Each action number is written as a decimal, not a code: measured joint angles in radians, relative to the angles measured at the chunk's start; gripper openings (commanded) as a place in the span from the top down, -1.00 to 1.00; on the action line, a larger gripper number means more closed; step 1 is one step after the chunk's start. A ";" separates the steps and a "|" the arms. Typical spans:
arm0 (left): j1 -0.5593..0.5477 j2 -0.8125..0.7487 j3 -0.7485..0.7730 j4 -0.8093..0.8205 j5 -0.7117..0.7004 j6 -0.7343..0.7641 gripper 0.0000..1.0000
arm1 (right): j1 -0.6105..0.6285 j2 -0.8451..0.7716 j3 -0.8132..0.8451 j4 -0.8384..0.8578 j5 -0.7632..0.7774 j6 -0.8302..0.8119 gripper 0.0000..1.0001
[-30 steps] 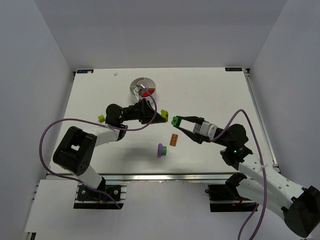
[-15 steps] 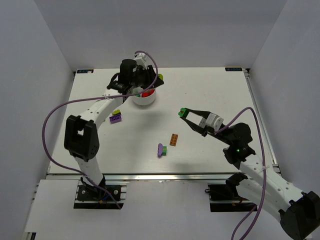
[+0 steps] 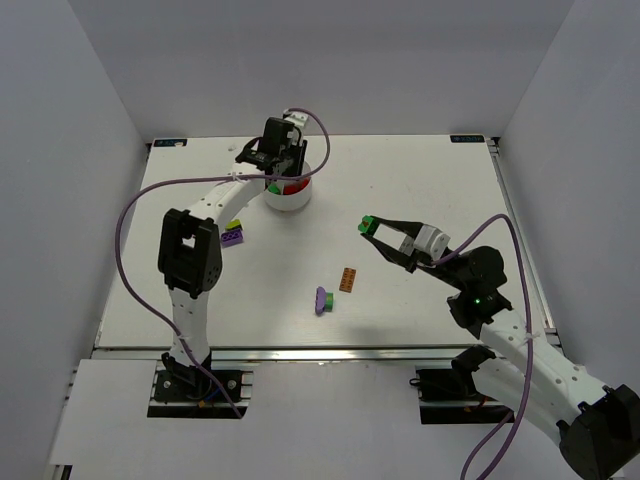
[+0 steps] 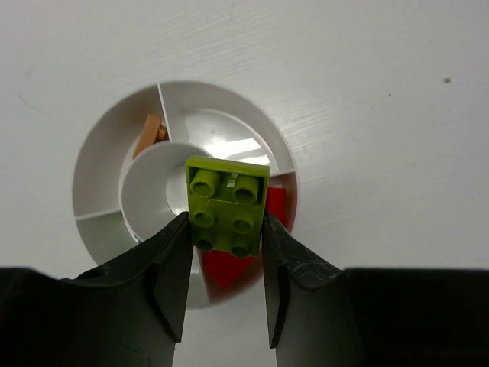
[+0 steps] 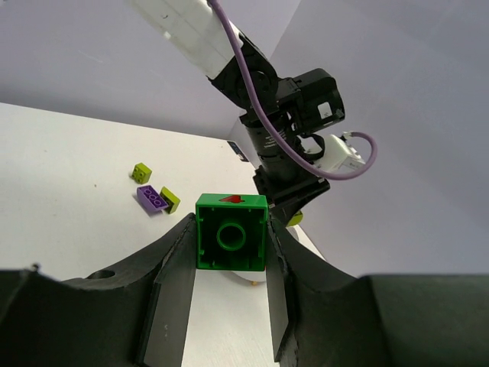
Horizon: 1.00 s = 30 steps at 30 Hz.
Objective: Sort the legos into containers by color
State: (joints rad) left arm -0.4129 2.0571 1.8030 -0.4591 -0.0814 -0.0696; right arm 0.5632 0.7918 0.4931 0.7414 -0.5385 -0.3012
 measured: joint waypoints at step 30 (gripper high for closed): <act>-0.040 0.272 0.278 0.090 -0.069 0.335 0.74 | 0.000 0.020 0.000 0.018 -0.007 0.002 1.00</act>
State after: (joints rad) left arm -0.4534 2.3287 2.0808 -0.3691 -0.1501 0.2653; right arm 0.5629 0.8116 0.4927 0.7593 -0.5457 -0.2993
